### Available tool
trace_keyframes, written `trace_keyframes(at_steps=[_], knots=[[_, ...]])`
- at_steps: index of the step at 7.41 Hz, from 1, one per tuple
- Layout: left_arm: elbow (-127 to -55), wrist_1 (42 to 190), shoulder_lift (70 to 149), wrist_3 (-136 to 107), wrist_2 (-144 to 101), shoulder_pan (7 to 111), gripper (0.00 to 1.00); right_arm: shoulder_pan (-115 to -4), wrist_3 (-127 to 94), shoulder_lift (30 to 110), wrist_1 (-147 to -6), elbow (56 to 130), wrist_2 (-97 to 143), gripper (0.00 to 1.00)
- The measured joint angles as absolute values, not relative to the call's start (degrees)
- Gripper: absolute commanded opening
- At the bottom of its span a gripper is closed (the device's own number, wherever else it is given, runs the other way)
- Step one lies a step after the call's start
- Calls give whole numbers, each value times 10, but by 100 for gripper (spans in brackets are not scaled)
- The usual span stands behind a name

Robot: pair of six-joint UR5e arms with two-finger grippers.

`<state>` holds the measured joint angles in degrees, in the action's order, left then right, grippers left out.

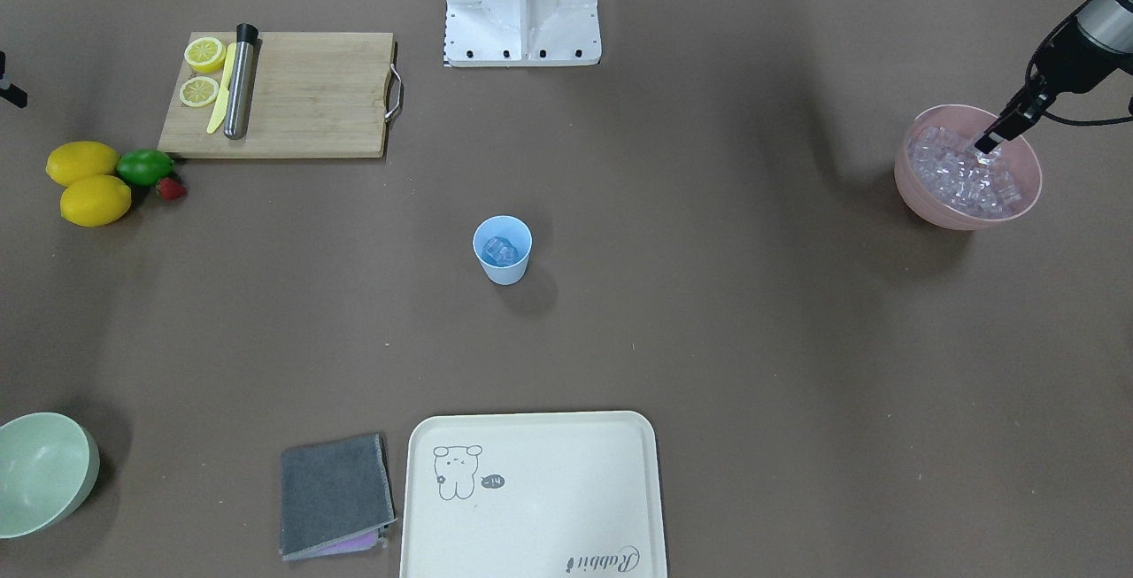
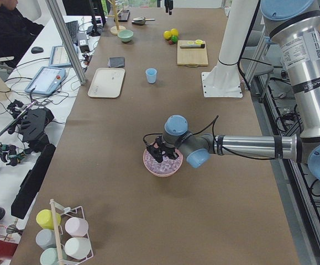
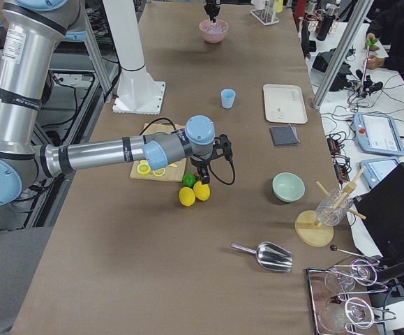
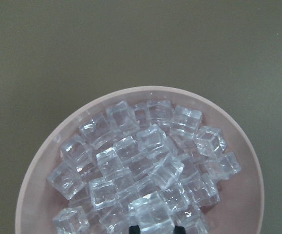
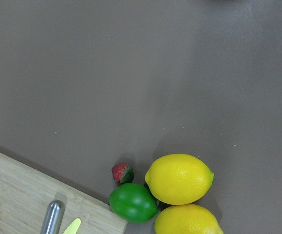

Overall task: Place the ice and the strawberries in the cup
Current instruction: 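Grasp more ice cubes with the left gripper in the pink bowl, then carry the ice with the left gripper over the blue cup and release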

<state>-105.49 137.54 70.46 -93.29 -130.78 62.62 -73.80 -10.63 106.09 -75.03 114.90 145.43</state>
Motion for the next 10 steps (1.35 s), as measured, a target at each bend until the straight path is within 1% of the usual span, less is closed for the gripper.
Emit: trace_keyframes(at_steps=[2, 3, 4, 6, 9, 10], knots=[[-1097, 1317, 723, -933, -1310, 627, 0, -738, -106, 1062, -750, 1145, 1460, 100], [-1120, 1269, 755, -933, -1310, 626, 0, -738, -106, 1062, -750, 1143, 1459, 100], [-1134, 1218, 806, -933, -1309, 623, 0, -738, -105, 1062, -750, 1141, 1459, 100], [-1139, 1126, 923, -933, -1298, 592, 0, -738, -105, 1060, -749, 1140, 1458, 100], [-1114, 947, 1139, -936, -1215, 496, 0, -739, -106, 1060, -747, 1141, 1457, 100], [-1096, 913, 1197, -940, -1186, 461, 0, -740, -107, 1061, -747, 1140, 1458, 100]])
